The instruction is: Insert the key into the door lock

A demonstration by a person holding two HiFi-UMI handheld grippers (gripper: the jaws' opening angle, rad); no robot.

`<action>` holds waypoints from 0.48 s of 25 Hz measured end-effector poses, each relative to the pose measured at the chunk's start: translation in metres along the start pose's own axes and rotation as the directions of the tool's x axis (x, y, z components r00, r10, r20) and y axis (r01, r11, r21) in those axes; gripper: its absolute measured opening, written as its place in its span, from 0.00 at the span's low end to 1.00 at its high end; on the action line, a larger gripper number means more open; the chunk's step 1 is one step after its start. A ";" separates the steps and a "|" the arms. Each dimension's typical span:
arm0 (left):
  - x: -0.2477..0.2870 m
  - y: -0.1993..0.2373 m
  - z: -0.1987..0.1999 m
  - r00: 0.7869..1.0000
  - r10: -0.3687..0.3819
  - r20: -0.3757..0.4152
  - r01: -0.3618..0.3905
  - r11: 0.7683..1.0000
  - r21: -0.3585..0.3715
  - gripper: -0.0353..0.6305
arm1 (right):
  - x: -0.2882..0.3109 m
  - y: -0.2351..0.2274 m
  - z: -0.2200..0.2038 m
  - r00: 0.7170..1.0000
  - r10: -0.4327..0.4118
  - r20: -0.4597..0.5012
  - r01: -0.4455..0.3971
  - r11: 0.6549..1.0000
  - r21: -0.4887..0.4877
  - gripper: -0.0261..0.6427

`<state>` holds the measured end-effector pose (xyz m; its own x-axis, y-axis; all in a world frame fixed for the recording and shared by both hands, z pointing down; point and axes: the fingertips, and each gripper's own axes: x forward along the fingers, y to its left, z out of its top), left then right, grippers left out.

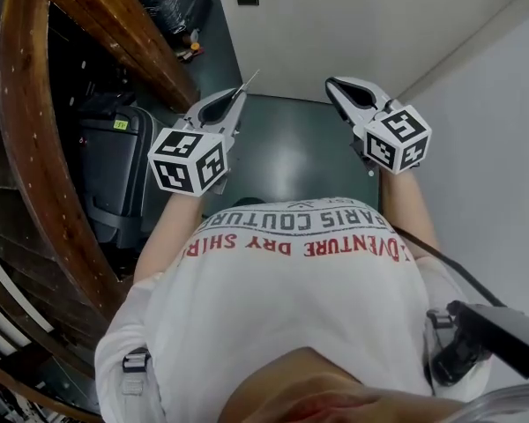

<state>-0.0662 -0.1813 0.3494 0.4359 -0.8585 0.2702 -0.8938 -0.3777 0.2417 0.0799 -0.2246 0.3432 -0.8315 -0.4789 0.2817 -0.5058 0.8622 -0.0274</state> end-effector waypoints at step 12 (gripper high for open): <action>0.071 0.053 0.021 0.999 -0.034 0.027 0.034 0.999 0.002 0.09 | 0.064 -0.053 0.000 1.000 -0.001 0.000 0.001 1.000 -0.012 0.04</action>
<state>-0.0847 -0.2695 0.3621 0.4630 -0.8543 0.2362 -0.8787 -0.4074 0.2489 0.0534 -0.3009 0.3628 -0.8311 -0.4795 0.2815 -0.5038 0.8637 -0.0160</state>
